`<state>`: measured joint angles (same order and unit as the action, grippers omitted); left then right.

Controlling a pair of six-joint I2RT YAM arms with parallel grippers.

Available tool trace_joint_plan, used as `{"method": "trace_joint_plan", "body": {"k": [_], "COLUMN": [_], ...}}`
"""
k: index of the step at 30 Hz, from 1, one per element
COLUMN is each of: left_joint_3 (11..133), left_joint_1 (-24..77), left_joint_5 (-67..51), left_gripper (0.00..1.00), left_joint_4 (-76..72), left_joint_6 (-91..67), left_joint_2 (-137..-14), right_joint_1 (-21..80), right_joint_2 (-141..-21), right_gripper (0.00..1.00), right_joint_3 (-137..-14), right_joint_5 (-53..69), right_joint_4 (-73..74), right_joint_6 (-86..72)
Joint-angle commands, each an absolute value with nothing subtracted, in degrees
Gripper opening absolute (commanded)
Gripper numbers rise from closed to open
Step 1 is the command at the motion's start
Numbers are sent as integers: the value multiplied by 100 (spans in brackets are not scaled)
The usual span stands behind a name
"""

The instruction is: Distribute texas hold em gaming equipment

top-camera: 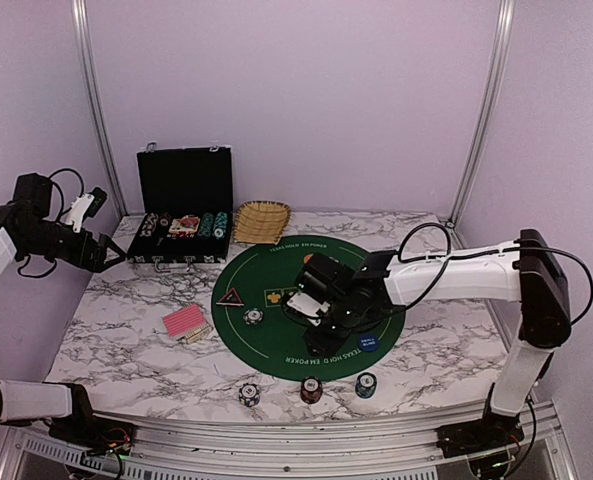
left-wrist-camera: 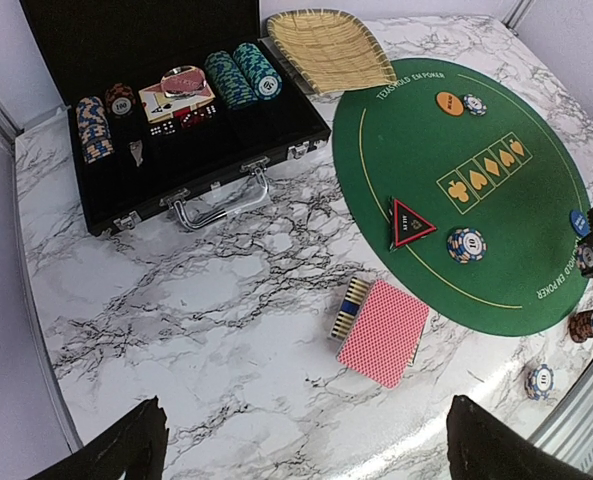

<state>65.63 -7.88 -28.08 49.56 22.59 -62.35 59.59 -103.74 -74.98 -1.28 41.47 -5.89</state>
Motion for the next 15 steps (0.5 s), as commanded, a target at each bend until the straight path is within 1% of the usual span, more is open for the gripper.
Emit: {"method": "trace_joint_plan", "body": {"k": [1,7,15], "left_joint_3": [6592,6584,6501], "left_joint_1": [-795,-778,-619], "left_joint_5": [-2967,-3024,-3010], "left_gripper": [99,99,99], "left_joint_4": [5141,5180,5294], "left_joint_6": [2373,2427,2543], "left_joint_2": [-6297,-6341,-6392], "right_joint_1": [5569,5247,5099], "right_joint_2": [-9949,-9853,-9945], "right_gripper": [0,0,0], "right_joint_3": [-6949,-6389,-6173], "right_joint_5": [-300,-304,-340], "right_joint_4": [3890,3621,3401], "right_joint_6": [-871,-987,-1053]}}
